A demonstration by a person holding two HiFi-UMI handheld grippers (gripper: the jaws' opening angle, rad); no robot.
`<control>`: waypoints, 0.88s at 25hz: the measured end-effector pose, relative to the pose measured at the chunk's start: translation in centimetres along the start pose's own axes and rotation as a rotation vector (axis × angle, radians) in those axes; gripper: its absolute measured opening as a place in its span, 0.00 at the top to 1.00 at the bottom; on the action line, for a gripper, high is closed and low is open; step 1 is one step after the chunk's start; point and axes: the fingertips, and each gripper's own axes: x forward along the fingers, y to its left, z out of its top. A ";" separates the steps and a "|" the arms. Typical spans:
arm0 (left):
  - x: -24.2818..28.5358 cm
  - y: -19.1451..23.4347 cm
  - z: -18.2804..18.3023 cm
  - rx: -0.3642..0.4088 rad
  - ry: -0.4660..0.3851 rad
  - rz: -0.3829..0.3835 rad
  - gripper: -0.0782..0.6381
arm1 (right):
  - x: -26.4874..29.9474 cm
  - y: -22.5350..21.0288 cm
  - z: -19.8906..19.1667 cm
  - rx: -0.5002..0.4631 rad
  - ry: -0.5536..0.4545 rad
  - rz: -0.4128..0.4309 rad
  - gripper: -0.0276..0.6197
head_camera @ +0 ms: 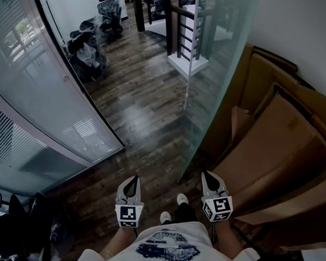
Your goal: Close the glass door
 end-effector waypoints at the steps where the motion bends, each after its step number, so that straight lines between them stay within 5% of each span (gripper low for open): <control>1: 0.4 0.1 0.3 -0.004 0.000 0.009 0.89 | 0.6 -0.5 0.3 -0.010 -0.001 0.012 0.95; 19: 8.1 0.5 4.8 0.023 -0.037 0.068 0.89 | 7.9 -3.6 1.7 -0.049 0.005 0.250 0.94; 22: 8.6 1.0 5.3 0.026 -0.036 0.083 0.89 | 8.6 -3.5 1.1 -0.053 0.022 0.296 0.87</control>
